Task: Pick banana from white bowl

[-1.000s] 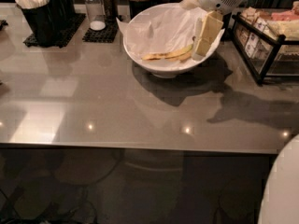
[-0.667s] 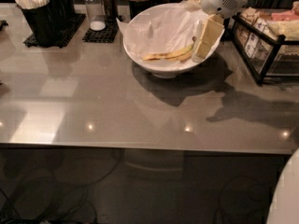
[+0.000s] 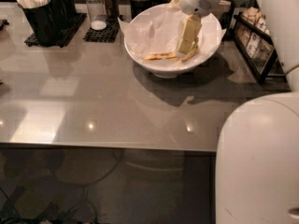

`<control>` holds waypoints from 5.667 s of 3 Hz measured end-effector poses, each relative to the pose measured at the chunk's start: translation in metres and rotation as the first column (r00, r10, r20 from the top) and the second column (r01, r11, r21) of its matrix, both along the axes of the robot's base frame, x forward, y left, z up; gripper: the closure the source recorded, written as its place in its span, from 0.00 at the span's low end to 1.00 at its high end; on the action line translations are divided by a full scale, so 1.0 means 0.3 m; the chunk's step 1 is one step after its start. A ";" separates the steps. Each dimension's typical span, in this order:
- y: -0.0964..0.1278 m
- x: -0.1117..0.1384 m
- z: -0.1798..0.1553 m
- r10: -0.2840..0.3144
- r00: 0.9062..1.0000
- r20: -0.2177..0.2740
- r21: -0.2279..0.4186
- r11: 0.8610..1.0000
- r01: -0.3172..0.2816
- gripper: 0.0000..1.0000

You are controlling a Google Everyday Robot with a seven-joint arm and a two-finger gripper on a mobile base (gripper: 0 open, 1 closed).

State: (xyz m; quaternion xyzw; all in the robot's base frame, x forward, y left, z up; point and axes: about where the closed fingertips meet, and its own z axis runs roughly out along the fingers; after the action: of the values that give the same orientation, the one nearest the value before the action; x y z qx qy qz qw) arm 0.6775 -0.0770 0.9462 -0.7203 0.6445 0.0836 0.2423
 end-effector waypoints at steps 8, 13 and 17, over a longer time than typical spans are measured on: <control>0.094 0.206 -0.373 -0.004 0.993 -0.120 0.072 0.997 0.012 0.47; 0.049 0.207 -0.265 -0.055 0.998 -0.030 -0.037 0.998 0.053 1.00; -0.114 -0.147 0.021 -0.208 0.975 0.080 -0.353 0.909 0.223 1.00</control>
Offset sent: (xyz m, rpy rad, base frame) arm 0.0113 0.0002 0.0057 0.0269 -0.0334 -0.0259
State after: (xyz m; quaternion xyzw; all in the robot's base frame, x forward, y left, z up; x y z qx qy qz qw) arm 0.6335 -0.1111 0.9524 -0.6785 0.7193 -0.0777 0.1274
